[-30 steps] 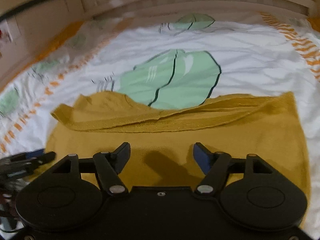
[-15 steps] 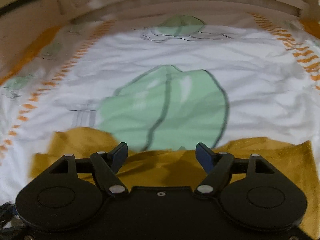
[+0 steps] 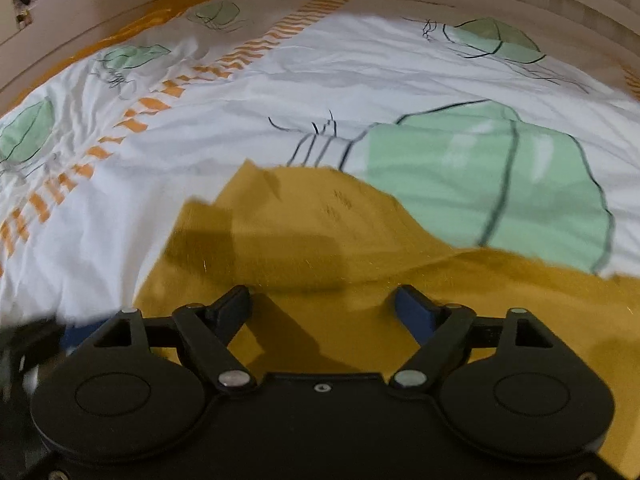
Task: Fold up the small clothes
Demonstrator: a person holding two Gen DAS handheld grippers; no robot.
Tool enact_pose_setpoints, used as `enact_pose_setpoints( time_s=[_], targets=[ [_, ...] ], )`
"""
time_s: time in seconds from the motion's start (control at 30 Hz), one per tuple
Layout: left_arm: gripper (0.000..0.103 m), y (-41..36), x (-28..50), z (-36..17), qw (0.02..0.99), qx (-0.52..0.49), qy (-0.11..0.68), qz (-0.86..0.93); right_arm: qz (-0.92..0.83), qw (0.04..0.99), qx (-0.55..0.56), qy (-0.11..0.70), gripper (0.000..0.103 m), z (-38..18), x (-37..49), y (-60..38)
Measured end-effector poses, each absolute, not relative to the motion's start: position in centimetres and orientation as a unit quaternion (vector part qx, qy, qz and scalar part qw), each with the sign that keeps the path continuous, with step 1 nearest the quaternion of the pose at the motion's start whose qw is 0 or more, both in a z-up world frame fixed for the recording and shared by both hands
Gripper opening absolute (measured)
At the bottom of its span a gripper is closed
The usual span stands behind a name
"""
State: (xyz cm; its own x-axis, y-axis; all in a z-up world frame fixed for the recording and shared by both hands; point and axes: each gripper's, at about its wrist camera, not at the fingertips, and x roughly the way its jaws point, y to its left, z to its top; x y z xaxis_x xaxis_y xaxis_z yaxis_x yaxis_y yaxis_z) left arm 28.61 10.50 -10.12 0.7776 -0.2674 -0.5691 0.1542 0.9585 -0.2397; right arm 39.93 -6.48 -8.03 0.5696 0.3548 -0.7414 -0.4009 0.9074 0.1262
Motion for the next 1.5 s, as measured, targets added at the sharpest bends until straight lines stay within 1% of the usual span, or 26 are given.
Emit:
enact_pose_setpoints(
  time_s=[0.17,0.3,0.47,0.63,0.67,0.77,0.8,0.83,0.87,0.9,1.0,1.1,1.3,1.5],
  targets=[
    [0.051,10.6,28.6,-10.1,0.938,-0.094,0.314,-0.113,0.186,0.904,0.038,0.382,0.082,-6.3,42.5,-7.1],
    [0.051,10.5,28.5,-10.1,0.938,-0.094,0.314,-0.113,0.188,0.908,0.077,0.366,0.083,-4.9,41.9,-9.1],
    [0.051,10.5,28.5,-10.0,0.938,-0.095,0.315,-0.113,0.183,0.911,0.058,0.364,0.084,-5.2,37.7,-11.9],
    [0.051,10.5,28.7,-9.8,0.935,-0.095,0.323,-0.113,0.154,0.913,0.019,0.376,0.085,-6.9,32.2,-14.8],
    [0.051,10.6,28.7,-9.7,0.934,-0.096,0.326,-0.114,0.147,0.914,0.011,0.378,0.086,-7.3,31.0,-15.4],
    [0.051,10.7,28.7,-9.2,0.930,-0.091,0.339,-0.111,0.133,0.914,-0.015,0.383,0.093,-8.8,27.3,-17.2],
    [0.052,10.6,28.5,-9.1,0.929,-0.085,0.342,-0.110,0.135,0.914,-0.019,0.382,0.094,-9.2,26.1,-17.5],
    [0.053,10.5,28.1,-8.9,0.929,-0.078,0.346,-0.109,0.140,0.916,-0.028,0.376,0.095,-9.6,24.8,-17.9],
    [0.053,10.3,27.6,-8.8,0.927,-0.068,0.351,-0.109,0.143,0.915,-0.036,0.375,0.099,-9.7,23.7,-18.2],
    [0.056,10.2,27.2,-8.7,0.926,-0.057,0.357,-0.110,0.148,0.914,-0.040,0.375,0.101,-9.9,22.7,-18.5],
    [0.061,9.9,25.9,-8.7,0.922,-0.031,0.370,-0.112,0.162,0.916,-0.035,0.365,0.102,-9.7,20.6,-19.5],
    [0.064,9.8,25.2,-8.5,0.917,-0.015,0.383,-0.112,0.170,0.918,0.007,0.359,0.102,-9.0,19.8,-21.2],
    [0.063,9.6,24.5,-7.0,0.901,-0.024,0.422,-0.095,0.129,0.919,0.171,0.332,0.102,-7.9,18.9,-27.5],
    [0.063,8.3,23.4,-5.1,0.903,-0.040,0.415,-0.105,0.060,0.895,0.288,0.337,0.102,-10.1,19.0,-33.2]
  ],
)
